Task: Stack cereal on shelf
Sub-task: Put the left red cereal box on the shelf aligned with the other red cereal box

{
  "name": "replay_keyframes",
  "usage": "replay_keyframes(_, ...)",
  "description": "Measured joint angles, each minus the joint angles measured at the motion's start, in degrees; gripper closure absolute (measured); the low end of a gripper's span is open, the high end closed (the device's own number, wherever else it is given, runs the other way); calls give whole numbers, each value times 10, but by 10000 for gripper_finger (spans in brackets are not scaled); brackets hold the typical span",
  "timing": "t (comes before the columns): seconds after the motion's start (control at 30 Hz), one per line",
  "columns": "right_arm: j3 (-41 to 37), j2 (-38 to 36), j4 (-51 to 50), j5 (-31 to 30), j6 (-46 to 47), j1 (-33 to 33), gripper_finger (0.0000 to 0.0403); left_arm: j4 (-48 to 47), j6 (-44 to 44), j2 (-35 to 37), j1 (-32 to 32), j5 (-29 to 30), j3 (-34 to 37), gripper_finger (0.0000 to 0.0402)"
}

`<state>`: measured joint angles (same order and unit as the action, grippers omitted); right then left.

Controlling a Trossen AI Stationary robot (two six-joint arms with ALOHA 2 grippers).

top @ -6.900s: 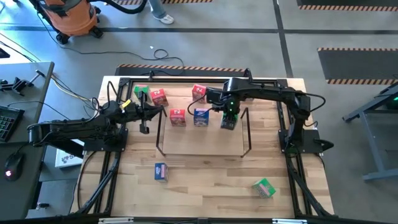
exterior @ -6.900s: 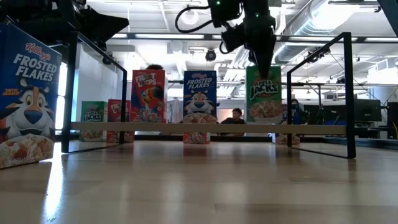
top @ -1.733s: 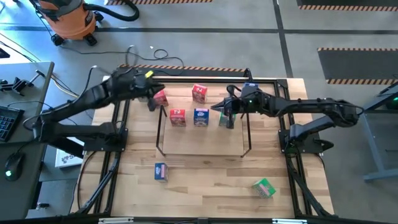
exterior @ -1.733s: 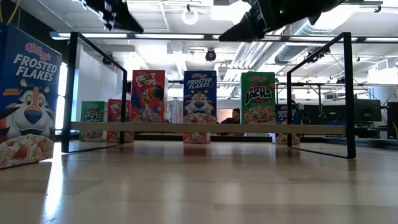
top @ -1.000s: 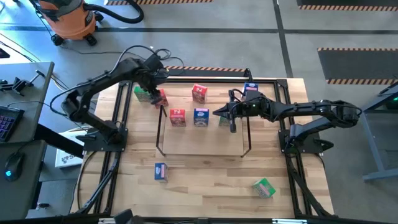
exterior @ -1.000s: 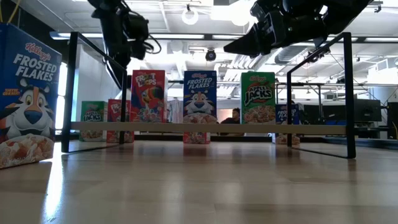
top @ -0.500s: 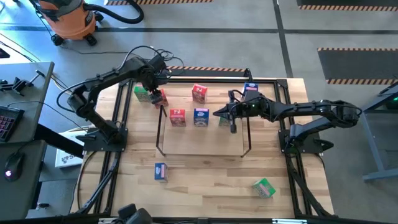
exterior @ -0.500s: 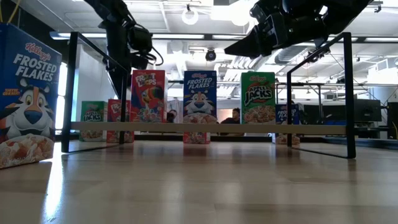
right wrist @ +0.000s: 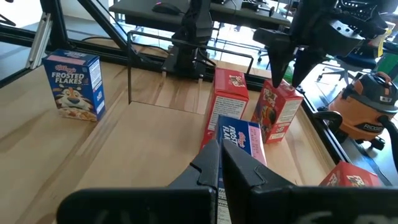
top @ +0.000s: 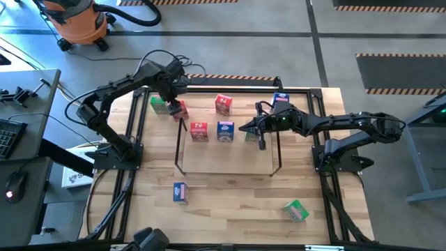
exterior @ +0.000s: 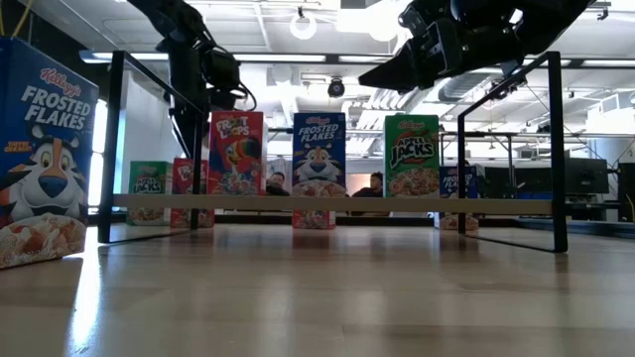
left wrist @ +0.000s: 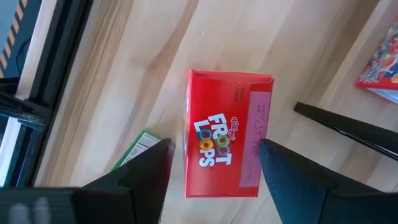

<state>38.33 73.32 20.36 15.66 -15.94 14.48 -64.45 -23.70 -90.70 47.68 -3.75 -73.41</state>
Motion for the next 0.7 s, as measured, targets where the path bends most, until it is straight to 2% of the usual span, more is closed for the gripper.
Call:
replay_keyframes(0.53, 0, 0, 0, 0, 0, 0, 403, 2, 25, 15, -2, -22, 5, 167)
replay_keyframes(0.7, 0, 0, -4, 0, 0, 0, 403, 14, 14, 16, -3, -9, 24, 167)
